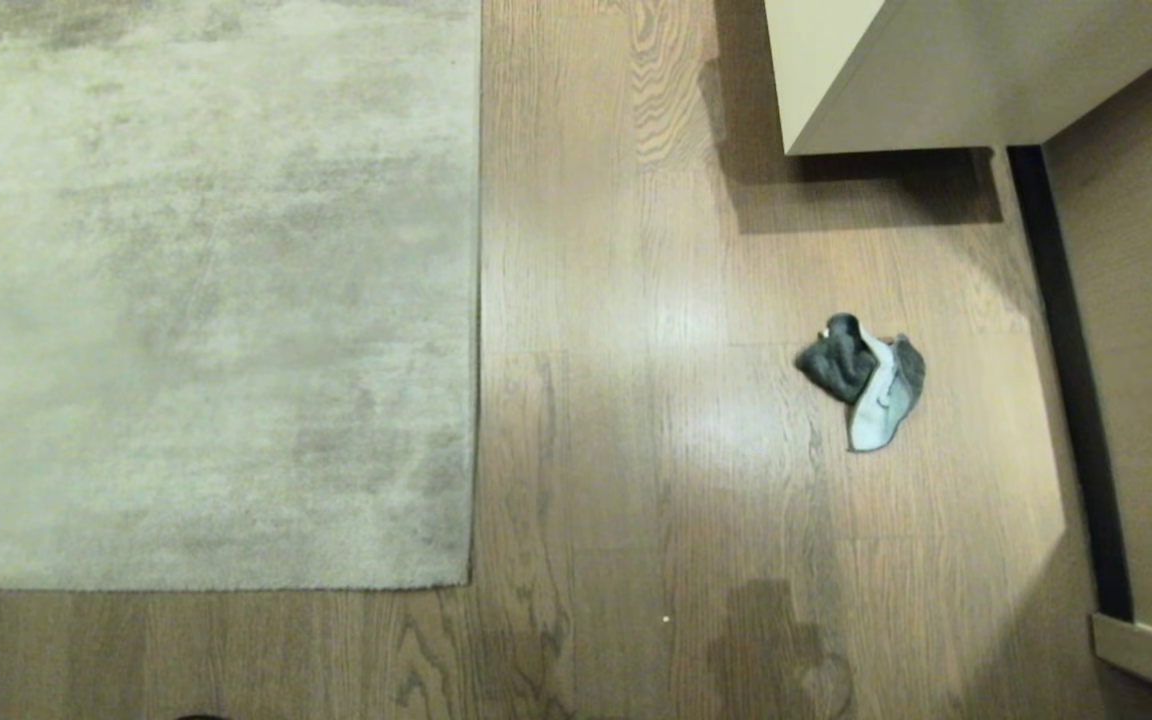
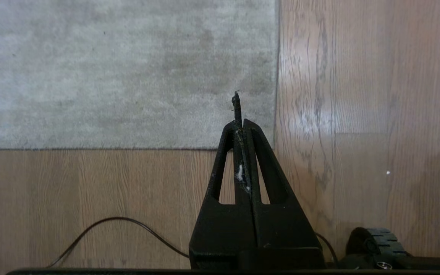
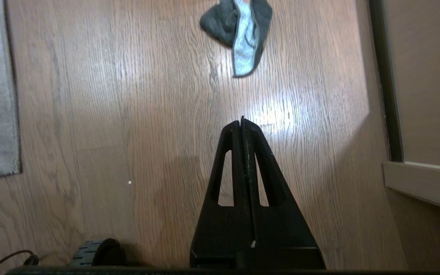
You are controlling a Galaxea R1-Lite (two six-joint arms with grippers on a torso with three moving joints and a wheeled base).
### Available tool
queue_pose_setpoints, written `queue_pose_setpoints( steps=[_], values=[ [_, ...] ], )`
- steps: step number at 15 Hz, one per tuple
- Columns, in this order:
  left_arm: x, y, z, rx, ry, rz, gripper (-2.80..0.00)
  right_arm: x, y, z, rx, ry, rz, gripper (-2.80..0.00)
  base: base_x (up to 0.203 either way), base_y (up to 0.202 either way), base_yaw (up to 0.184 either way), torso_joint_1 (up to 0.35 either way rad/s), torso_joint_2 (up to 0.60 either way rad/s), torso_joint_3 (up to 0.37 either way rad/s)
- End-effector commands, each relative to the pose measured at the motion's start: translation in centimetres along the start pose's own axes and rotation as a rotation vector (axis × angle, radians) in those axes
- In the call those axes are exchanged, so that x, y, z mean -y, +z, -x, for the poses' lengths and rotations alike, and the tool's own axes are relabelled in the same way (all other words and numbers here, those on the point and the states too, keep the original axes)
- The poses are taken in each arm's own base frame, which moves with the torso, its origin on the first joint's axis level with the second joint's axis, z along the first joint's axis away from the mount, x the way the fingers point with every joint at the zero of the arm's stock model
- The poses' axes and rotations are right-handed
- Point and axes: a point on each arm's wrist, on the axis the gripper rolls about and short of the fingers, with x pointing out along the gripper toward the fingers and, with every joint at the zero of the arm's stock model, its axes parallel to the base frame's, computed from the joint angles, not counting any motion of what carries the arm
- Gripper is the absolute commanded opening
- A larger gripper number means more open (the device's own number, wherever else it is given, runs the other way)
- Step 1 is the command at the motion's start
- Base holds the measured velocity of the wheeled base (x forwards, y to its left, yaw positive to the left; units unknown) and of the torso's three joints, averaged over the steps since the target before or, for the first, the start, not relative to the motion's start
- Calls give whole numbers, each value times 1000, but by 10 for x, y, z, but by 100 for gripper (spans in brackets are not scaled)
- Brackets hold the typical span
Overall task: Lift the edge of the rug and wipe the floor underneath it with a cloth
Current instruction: Pick up the rag
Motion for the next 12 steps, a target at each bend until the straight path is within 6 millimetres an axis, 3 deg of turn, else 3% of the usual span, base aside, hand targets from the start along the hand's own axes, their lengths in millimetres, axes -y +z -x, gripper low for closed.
queue_pose_setpoints(
  steps=[1,12],
  values=[
    [0,0,0,-2,0,1,-280,0,0,0,0,1,-1,-280,0,0,0,2,0,-193],
    [0,0,0,-3,0,0,-280,0,0,0,-1,0,0,-280,0,0,0,2,3,-198]
  ],
)
